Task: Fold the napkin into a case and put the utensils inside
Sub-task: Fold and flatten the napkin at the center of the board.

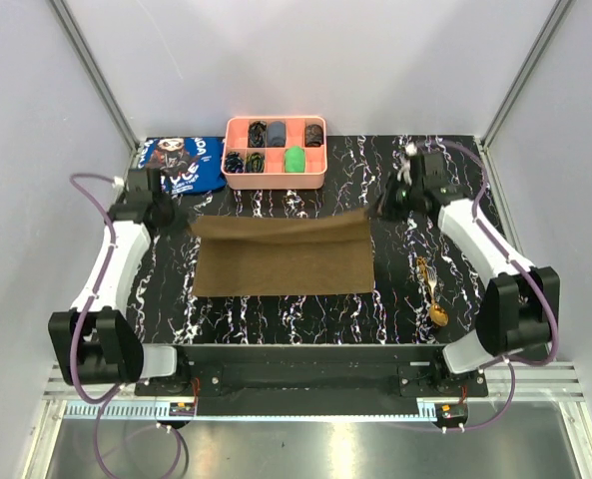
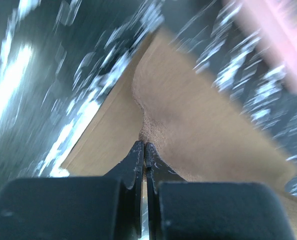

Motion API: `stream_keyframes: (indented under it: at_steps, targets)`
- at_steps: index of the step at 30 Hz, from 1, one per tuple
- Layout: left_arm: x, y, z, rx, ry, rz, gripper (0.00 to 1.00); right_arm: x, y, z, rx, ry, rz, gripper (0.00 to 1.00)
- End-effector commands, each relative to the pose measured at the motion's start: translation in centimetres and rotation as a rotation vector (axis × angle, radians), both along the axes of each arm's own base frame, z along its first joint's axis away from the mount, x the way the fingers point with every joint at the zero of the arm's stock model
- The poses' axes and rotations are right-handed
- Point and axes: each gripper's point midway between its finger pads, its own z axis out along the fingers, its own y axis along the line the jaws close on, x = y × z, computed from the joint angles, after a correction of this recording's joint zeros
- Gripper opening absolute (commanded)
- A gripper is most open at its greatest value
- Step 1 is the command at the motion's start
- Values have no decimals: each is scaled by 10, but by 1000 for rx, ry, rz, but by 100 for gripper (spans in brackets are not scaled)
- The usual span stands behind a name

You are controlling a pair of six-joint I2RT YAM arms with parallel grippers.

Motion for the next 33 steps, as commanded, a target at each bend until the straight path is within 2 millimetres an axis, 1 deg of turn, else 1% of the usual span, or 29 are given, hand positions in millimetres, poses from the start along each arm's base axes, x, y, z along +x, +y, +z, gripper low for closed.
stream_keyframes:
  at_steps: [1,2,3,4,5,6,7,8,9,10,11,12,14,16,17,18,19,20,21,22,23,24,25,26,28,29,30,31,33]
  targets:
    - [63,13,52,53,-182,21,0,62,-5,27,-58,-118,-27,0]
    - [77,12,46,50,-184,18,0,72,-6,29,-71,-130,-31,0]
    - [92,12,58,47,-217,13,0,87,-4,46,-74,-180,-22,0]
    - [100,13,59,46,-225,19,0,96,-4,49,-80,-194,-25,0]
    - [114,13,51,33,-222,27,0,107,-2,39,-80,-177,-16,0]
    - [126,9,59,11,-252,13,0,121,-1,53,-78,-221,-11,0]
    - [134,8,59,5,-261,13,0,128,0,52,-77,-223,-7,0]
    - [144,4,50,-25,-252,4,0,136,2,41,-74,-202,6,0]
    - [153,0,56,-40,-271,-11,0,145,2,51,-69,-230,5,0]
    - [158,0,53,-42,-268,-16,0,150,3,42,-68,-213,8,0]
    - [162,0,45,-42,-251,-19,0,152,6,43,-56,-212,21,0]
    - [165,0,45,-42,-253,-23,0,155,8,45,-47,-216,24,0]
    - [161,0,38,-46,-222,-28,0,150,11,38,-31,-182,37,0]
    - [150,1,31,-46,-186,-22,0,140,12,39,-21,-168,40,0]
    - [142,2,36,-43,-188,-16,0,129,10,24,-19,-122,39,0]
    - [132,5,28,-28,-156,0,0,121,11,21,-11,-101,38,0]
    - [118,7,29,-19,-128,12,0,112,10,28,-1,-109,39,0]
    - [109,9,27,-11,-107,20,0,96,10,10,4,-50,37,0]
    - [96,8,16,-11,-69,16,0,88,9,7,9,-34,35,0]
    - [85,8,19,-8,-67,12,0,79,9,12,17,-39,38,0]
    - [78,7,14,-9,-55,12,0,61,9,-6,29,15,50,0]
    - [62,6,-5,-8,-3,8,0,54,9,-11,36,27,54,0]
    - [51,6,-9,-4,20,-2,0,44,11,-10,53,28,67,0]
    - [36,3,-24,-14,67,-16,0,28,10,-27,55,76,67,0]
    - [20,1,-32,-12,98,-35,0,17,11,-26,78,66,78,0]
    - [9,2,-43,-3,131,-41,0,5,10,-38,79,99,80,0]
    - [3,4,-46,9,141,-42,0,0,10,-36,83,90,81,0]
    - [-4,4,-46,16,143,-41,0,-4,9,-38,82,98,81,0]
    - [-18,3,-56,14,174,-45,0,-16,5,-47,70,114,80,0]
